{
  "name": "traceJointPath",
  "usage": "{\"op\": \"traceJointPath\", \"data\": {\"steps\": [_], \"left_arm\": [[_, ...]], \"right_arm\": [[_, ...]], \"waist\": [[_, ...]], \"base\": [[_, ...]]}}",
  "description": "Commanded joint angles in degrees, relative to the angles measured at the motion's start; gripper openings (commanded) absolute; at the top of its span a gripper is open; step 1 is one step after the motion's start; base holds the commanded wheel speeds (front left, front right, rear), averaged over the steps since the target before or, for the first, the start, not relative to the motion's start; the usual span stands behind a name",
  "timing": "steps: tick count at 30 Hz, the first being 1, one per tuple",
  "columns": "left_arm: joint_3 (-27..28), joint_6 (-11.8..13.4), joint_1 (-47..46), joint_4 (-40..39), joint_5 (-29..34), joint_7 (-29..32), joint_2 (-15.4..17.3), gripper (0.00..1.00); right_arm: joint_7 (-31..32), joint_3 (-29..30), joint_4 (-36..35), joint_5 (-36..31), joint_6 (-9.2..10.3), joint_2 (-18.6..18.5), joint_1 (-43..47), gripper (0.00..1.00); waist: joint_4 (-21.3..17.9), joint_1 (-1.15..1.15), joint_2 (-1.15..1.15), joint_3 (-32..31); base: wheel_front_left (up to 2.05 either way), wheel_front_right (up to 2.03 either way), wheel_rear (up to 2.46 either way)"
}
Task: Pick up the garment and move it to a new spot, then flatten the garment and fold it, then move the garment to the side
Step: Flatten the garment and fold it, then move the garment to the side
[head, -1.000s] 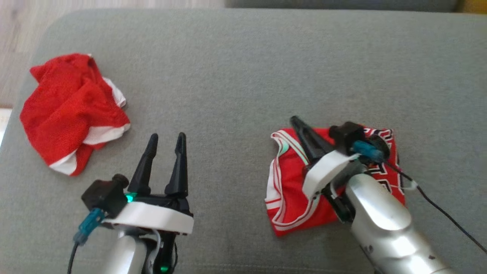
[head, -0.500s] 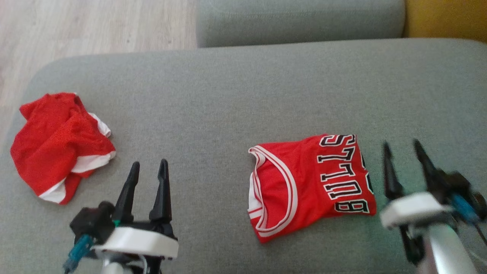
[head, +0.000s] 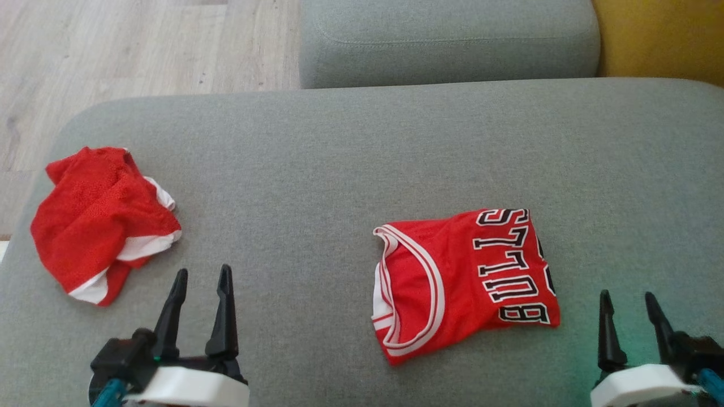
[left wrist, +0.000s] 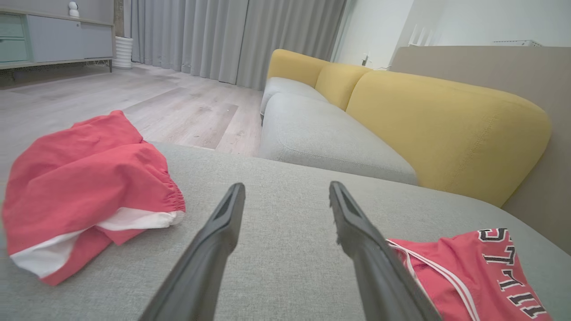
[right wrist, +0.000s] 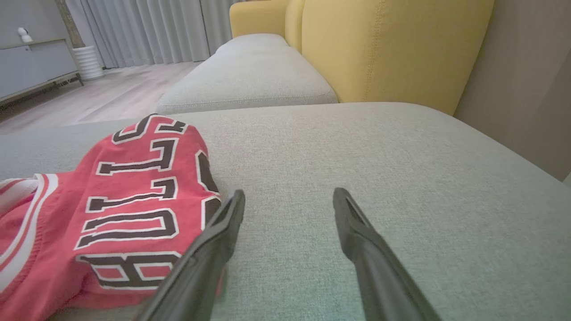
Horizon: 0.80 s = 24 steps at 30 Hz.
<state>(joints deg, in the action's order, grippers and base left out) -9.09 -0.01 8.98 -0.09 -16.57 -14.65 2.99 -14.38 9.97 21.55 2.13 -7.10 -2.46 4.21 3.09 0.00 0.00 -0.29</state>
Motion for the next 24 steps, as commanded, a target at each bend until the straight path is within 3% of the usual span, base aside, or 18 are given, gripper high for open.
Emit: {"op": "traceJointPath", "data": {"steps": [1,8,13,15,20,24], "left_arm": [[2.1,-0.2,-1.8,-2.1,0.9,-0.3,-0.1,1.0],[2.0,0.0,-1.6,-1.8,1.4,-0.3,-0.1,1.0],[2.2,0.3,-1.2,-2.1,1.5,-0.3,-0.1,1.0],[2.2,0.4,-1.2,-2.4,1.4,-0.3,-0.1,1.0],[1.4,0.9,-1.7,-2.7,0.8,-0.3,-0.1,1.0],[0.4,1.2,-2.7,-2.6,0.1,-0.3,-0.1,1.0]], "right_arm": [[-0.6,-1.8,-2.1,0.4,-0.39,-0.4,-1.2,1.0],[-0.6,-3.7,-2.7,0.5,-0.39,-0.4,-1.4,1.0],[0.2,-8.5,-3.4,5.2,-0.39,-1.6,-3.5,1.0],[4.2,-11.4,-4.5,9.1,-0.39,-3.4,-5.5,1.0],[20.8,-17.6,-5.9,16.9,-0.39,-10.6,-10.6,1.0],[29.9,-18.5,-3.0,21.1,-0.39,-13.0,-13.9,1.0]], "waist": [[0.1,0.0,0.0,0.0],[1.0,0.0,0.0,-0.3],[1.8,0.0,0.0,0.1],[2.1,0.0,0.0,0.7],[3.5,0.0,0.0,2.3],[5.3,0.0,0.0,3.4]], "base": [[0.0,0.0,0.0],[0.0,0.0,0.0],[0.0,0.0,0.0],[0.0,0.0,0.0],[0.0,0.0,0.0],[0.0,0.0,0.0]]}}
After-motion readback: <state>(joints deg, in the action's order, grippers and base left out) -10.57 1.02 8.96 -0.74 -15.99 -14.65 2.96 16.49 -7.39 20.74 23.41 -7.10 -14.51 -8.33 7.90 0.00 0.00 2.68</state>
